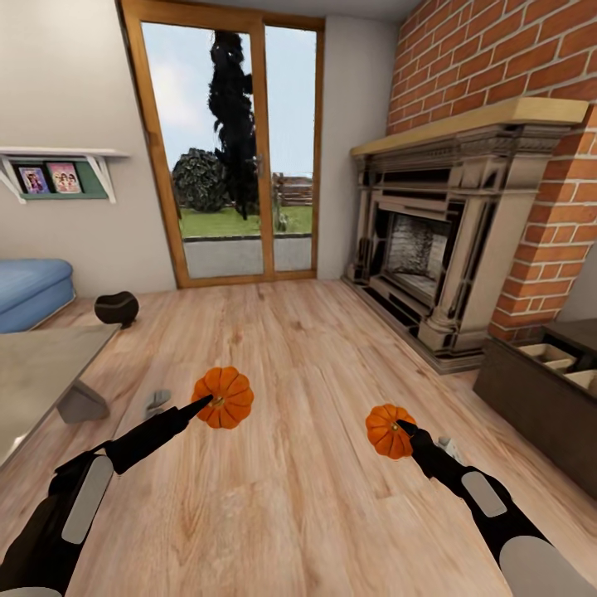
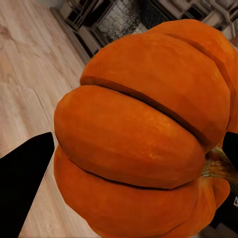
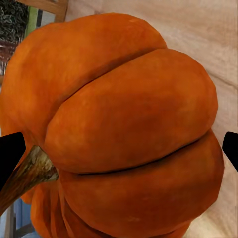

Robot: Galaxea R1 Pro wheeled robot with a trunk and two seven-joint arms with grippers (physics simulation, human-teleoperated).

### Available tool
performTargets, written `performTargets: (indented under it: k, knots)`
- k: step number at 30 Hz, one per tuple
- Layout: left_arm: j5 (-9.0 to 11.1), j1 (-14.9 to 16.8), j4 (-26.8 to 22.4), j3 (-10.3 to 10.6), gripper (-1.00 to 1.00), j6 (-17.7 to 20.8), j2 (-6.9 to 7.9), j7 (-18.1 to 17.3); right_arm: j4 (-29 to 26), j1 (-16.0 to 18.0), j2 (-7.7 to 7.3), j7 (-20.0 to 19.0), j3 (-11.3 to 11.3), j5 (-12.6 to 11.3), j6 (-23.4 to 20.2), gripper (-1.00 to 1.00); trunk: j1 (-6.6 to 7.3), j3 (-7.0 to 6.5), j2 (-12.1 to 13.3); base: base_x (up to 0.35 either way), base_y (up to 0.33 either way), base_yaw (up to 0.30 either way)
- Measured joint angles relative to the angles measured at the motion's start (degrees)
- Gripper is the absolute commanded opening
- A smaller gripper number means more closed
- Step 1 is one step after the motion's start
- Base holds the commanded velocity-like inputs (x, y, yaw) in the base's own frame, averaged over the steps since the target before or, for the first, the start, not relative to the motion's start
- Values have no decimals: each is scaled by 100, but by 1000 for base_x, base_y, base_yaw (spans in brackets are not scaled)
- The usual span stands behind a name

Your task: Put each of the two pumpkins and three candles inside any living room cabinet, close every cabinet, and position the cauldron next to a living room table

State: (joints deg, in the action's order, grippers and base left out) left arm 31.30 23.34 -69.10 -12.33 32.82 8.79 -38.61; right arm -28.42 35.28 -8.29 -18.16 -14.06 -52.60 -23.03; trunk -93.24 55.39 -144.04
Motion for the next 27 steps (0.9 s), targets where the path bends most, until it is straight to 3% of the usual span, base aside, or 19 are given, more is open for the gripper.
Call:
performTargets:
  k: [27]
  knots:
    - [24,0,-3,0,-100,0,0,-6,0,0,9,0,1,11,0,-100,0,0,0,336,81,0]
